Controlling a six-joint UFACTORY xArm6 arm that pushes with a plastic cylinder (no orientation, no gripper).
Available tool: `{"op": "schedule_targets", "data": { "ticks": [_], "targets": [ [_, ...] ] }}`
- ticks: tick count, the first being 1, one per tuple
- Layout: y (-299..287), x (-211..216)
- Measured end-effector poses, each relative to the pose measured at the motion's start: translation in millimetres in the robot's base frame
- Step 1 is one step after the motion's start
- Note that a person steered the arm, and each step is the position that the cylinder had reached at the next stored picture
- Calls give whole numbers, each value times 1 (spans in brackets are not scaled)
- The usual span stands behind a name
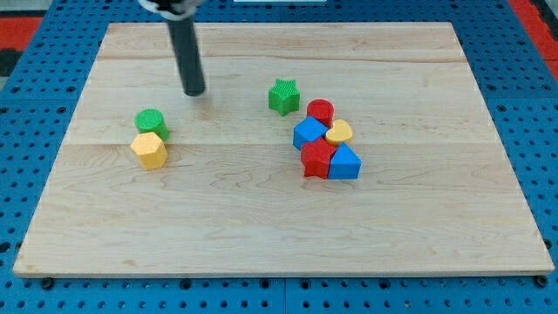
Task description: Place your arm to the top right of the red circle
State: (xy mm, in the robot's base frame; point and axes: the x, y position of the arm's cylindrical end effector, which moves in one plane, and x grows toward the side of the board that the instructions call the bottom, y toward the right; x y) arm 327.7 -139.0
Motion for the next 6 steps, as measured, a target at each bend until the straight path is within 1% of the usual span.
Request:
{"op": "schedule_targets", "data": {
  "ticks": [1,2,3,4,5,6],
  "targets": [
    [37,-35],
    [115,-36],
    [171,-15],
    [202,11],
    [219,20],
    [233,8]
  ]
}}
